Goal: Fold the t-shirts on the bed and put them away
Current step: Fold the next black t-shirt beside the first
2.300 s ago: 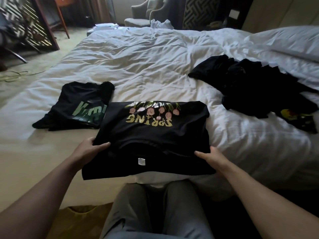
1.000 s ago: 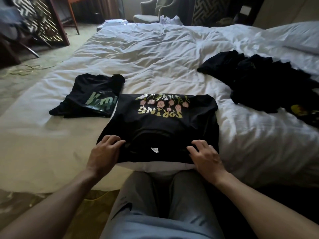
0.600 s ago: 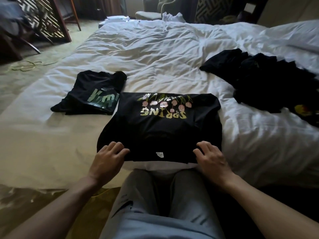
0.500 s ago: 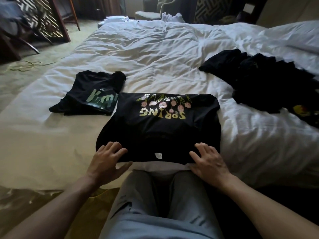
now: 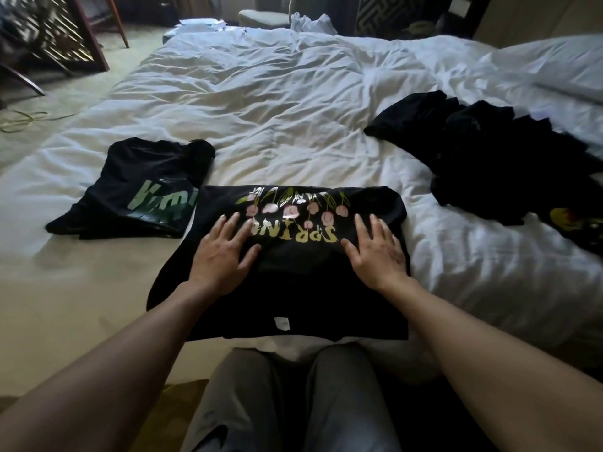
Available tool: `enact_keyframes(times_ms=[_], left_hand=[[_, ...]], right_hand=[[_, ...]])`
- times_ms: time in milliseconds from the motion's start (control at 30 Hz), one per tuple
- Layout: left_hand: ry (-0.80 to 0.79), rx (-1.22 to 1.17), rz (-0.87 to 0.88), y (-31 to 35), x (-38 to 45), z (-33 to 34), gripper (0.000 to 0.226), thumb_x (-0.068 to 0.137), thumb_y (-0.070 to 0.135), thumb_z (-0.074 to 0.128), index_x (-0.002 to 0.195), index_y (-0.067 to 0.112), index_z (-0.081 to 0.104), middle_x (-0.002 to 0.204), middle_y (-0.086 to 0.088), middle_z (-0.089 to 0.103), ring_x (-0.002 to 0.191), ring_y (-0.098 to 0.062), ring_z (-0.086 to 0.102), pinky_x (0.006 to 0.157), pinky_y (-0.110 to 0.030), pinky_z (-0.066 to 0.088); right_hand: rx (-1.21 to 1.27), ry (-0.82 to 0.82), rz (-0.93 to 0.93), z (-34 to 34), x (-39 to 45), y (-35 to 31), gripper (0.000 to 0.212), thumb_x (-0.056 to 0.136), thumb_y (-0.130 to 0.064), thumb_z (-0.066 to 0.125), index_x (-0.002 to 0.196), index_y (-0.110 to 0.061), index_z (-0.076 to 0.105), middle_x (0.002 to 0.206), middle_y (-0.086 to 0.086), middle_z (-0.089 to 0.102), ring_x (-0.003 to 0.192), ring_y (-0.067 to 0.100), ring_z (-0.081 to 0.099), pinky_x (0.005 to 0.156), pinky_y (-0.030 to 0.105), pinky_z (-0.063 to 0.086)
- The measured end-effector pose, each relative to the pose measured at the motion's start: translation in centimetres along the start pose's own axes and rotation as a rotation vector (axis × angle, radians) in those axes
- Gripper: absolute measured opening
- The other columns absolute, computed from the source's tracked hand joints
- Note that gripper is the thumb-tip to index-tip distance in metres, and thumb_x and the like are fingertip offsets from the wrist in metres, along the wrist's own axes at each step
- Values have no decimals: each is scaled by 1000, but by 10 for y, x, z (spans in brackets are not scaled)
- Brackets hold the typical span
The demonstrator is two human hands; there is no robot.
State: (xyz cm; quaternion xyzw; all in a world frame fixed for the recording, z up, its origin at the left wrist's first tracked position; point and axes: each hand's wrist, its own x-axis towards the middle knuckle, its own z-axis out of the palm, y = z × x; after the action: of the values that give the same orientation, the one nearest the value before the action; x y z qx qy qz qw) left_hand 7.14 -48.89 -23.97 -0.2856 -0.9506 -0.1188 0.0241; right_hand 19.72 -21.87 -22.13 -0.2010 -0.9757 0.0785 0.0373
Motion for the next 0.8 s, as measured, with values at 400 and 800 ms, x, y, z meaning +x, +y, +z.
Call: enact_keyframes(times_ms=[400,800], left_hand=[[-27,84,-146,-4,30,7,70,98,63,23,155,23,29,160,-6,29,147,-26,24,113,-45,26],[-62,34,-239,-5,24,5,71,98,62,22,156,21,24,163,-4,22,150,-22,16,117,-41,19]], right_hand=[[111,163,216,18,-14,31,87,89,-63,12,155,-7,19,149,15,43,136,31,40,107,45,33],[-183,151,247,23,-26,34,75,90,-58,27,109,3,67,118,22,63,118,38,53,100,50,36]])
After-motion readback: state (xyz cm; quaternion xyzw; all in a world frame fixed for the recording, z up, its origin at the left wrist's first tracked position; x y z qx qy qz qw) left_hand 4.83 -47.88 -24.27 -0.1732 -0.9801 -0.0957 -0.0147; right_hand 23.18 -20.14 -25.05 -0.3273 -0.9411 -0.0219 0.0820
